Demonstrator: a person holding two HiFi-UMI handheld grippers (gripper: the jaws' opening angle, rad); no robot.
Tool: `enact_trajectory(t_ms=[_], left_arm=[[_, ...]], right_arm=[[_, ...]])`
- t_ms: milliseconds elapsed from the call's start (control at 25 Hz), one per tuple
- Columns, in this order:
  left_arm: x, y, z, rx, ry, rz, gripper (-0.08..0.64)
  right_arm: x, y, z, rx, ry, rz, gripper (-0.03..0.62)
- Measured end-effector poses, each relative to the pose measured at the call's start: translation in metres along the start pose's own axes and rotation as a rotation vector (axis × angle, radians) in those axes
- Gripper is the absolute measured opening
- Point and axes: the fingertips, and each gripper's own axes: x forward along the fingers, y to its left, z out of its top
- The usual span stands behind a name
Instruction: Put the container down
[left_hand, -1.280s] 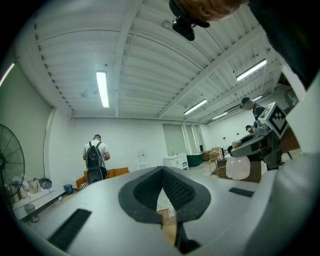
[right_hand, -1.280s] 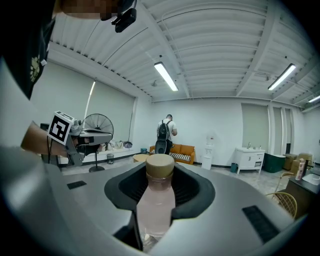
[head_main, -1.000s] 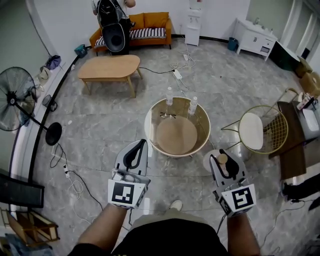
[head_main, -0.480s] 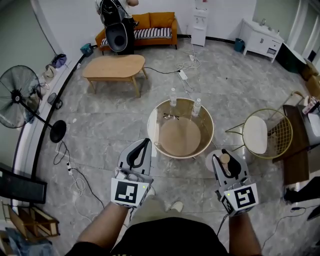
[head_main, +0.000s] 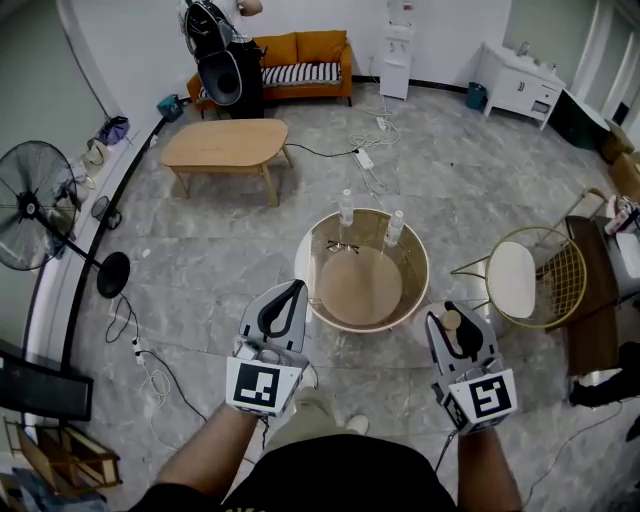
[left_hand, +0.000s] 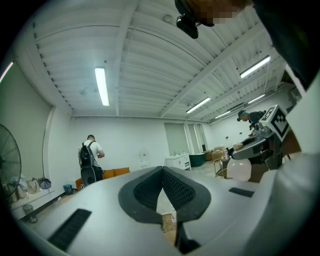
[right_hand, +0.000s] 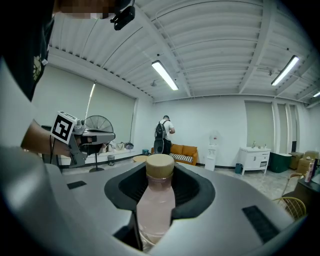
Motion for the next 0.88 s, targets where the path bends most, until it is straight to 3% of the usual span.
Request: enact_trajectory(t_ms=[600, 880], left_arm=[[0.067, 0.058, -0.014, -0.004, -0.007, -0.063, 0.015], [0.090, 0.081, -0.014, 0.002, -0.005, -0.089, 0.015]], right_arm=[[0.087, -0.014, 0.012, -0.007, -0.014, -0.064, 0.144], [0.113, -0.015, 0.016, 0.011, 0.040, -0.070, 0.144]])
